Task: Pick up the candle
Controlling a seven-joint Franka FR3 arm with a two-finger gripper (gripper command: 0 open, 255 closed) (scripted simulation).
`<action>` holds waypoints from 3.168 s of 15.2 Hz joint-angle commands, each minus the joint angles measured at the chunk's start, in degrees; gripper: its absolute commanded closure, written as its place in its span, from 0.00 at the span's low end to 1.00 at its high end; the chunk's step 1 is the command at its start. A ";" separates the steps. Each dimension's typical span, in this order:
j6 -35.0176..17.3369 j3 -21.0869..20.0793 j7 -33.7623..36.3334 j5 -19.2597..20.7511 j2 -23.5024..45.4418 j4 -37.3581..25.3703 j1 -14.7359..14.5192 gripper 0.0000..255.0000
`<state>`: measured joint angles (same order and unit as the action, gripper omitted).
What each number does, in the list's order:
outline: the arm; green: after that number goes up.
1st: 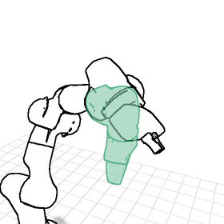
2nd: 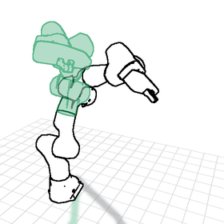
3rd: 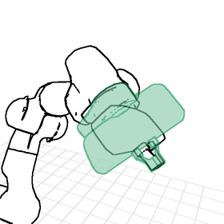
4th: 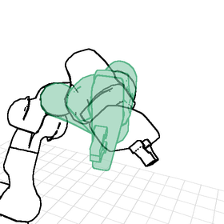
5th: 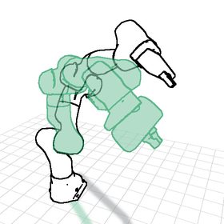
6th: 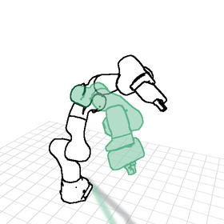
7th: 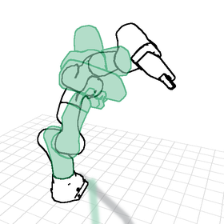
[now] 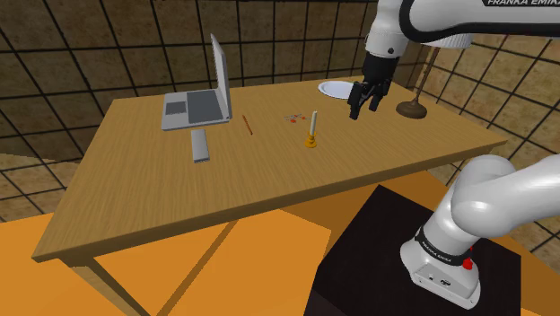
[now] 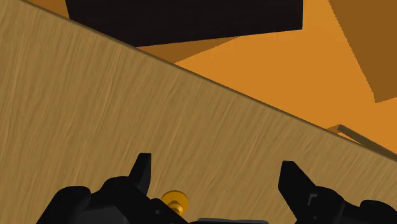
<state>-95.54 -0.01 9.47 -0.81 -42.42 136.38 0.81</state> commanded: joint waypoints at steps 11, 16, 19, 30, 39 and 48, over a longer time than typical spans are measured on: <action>-31.48 2.49 -2.31 1.62 8.98 10.14 1.47 0.00; -47.28 4.06 -3.77 1.53 17.85 10.88 1.74 0.00; -56.22 5.20 -5.09 0.73 24.12 9.85 1.50 0.00; -64.96 5.94 -6.25 -0.51 29.80 12.04 0.85 1.00; -65.02 6.00 -6.35 -0.56 29.81 12.08 0.85 1.00; -57.01 5.44 -5.38 0.52 25.01 8.86 1.43 1.00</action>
<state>-153.41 5.48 4.00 -0.38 -16.91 145.59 2.20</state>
